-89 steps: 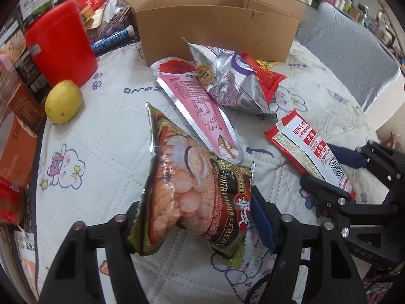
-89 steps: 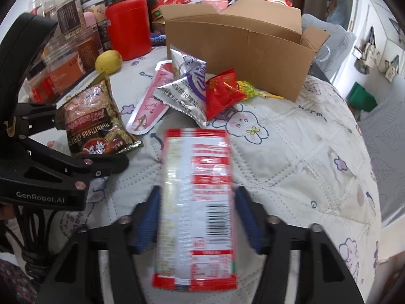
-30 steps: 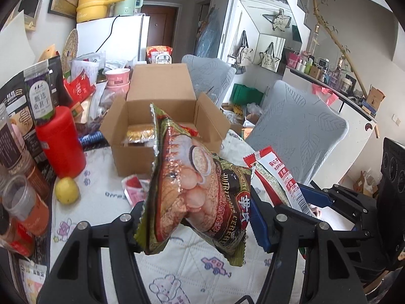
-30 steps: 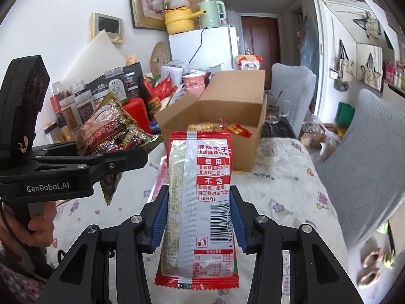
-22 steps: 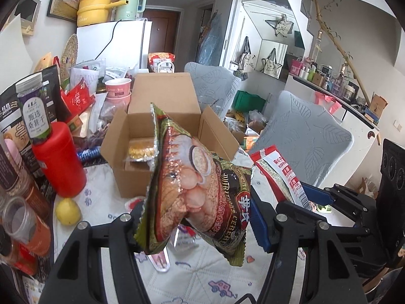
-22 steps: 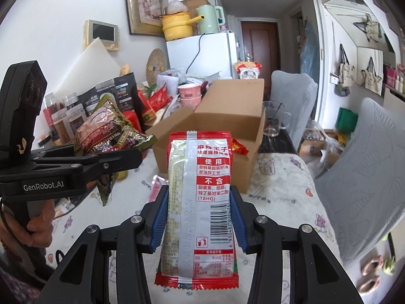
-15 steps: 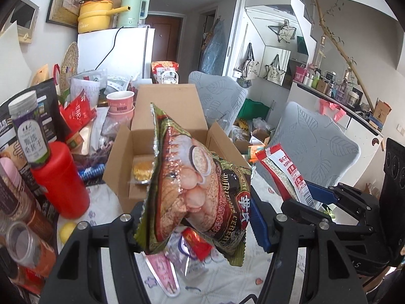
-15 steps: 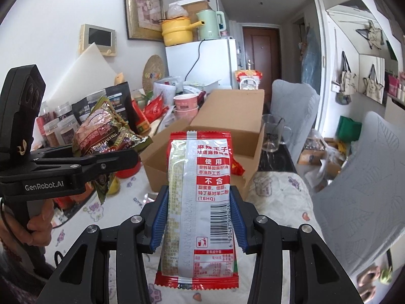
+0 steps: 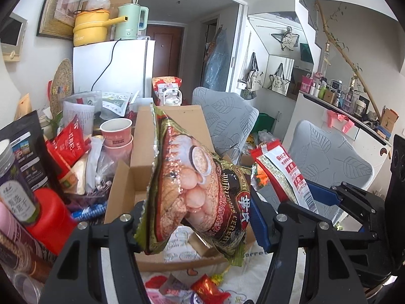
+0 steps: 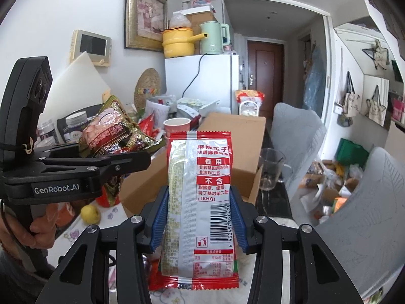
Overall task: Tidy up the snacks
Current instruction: 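Carry the cereal bag and strip packet to the box with both tools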
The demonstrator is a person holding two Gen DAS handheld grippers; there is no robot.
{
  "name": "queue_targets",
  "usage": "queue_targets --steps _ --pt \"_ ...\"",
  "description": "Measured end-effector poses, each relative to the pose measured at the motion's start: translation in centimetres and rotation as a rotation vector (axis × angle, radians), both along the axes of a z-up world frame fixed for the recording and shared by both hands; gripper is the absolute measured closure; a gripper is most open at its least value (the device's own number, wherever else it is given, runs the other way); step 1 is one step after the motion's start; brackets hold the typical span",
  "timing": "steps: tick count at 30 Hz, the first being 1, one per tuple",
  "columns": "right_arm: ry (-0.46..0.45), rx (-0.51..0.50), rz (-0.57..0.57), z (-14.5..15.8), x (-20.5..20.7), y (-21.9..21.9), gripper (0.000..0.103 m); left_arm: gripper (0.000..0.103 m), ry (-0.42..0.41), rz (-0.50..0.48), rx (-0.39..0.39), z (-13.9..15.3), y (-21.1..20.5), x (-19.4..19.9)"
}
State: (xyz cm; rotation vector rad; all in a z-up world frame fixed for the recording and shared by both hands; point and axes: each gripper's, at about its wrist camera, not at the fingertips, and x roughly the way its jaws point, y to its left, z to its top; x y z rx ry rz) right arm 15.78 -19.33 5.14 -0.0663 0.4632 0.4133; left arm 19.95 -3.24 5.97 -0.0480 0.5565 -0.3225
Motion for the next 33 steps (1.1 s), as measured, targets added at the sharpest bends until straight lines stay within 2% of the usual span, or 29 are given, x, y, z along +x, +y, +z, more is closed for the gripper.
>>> queue_targets --steps 14,19,26,33 --pt "0.027 0.002 -0.052 0.3 8.3 1.1 0.058 0.04 0.008 0.056 -0.033 -1.1 0.4 8.3" --pt "0.06 -0.008 -0.068 -0.6 10.9 1.6 0.058 0.04 0.022 0.101 0.008 -2.3 0.5 10.6" --pt "0.13 -0.048 -0.085 -2.7 14.3 2.7 0.058 0.04 0.111 0.146 0.026 -5.5 1.4 13.7" --pt "0.197 -0.065 -0.073 -4.4 16.5 3.6 0.058 0.04 0.187 0.185 0.064 -7.4 2.0 15.9"
